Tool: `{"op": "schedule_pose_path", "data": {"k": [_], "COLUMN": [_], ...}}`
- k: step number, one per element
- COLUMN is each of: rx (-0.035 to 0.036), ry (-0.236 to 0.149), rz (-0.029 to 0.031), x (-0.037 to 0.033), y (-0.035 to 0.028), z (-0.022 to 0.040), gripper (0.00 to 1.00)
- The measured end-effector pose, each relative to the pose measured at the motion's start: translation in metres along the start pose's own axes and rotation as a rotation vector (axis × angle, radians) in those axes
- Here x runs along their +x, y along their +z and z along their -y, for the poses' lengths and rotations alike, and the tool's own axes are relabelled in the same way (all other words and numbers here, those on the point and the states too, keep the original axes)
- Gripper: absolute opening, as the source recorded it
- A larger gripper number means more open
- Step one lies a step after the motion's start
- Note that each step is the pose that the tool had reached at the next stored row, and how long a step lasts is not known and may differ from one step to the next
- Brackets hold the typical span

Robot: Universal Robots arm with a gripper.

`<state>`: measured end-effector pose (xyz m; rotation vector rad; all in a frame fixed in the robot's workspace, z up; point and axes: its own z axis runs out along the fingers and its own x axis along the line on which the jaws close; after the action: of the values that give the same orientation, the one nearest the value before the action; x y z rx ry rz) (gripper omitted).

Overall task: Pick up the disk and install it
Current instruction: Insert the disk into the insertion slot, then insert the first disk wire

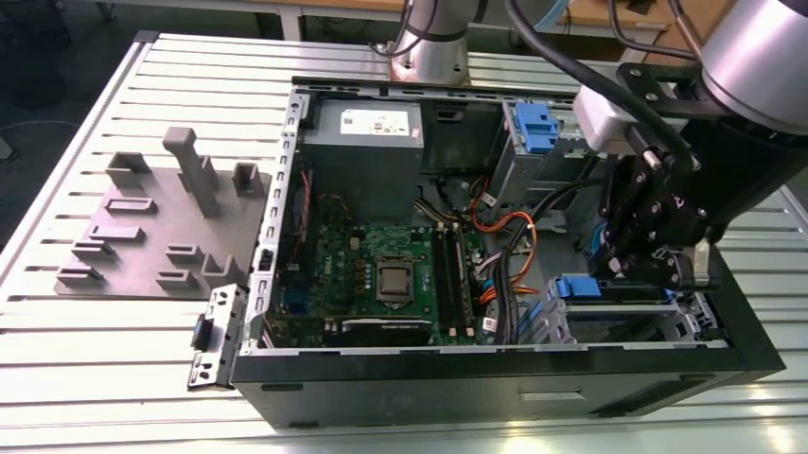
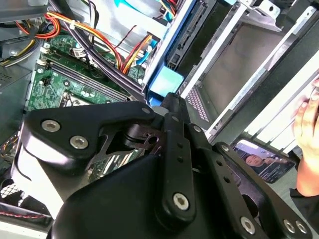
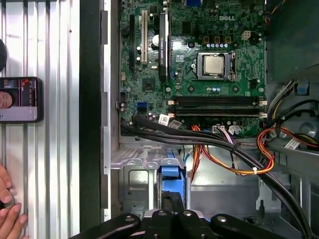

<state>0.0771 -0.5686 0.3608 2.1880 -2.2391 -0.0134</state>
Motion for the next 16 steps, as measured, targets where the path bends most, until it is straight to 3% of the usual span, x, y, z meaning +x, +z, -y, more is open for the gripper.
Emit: {"op": "schedule_pose_path", "data": {"k": [16], "rx": [0.0005], "ry": [0.0], "rz": [0.0], "x": [0.0006], "y": [0.0094], "z": [0.0039], "gripper": [0.11]}}
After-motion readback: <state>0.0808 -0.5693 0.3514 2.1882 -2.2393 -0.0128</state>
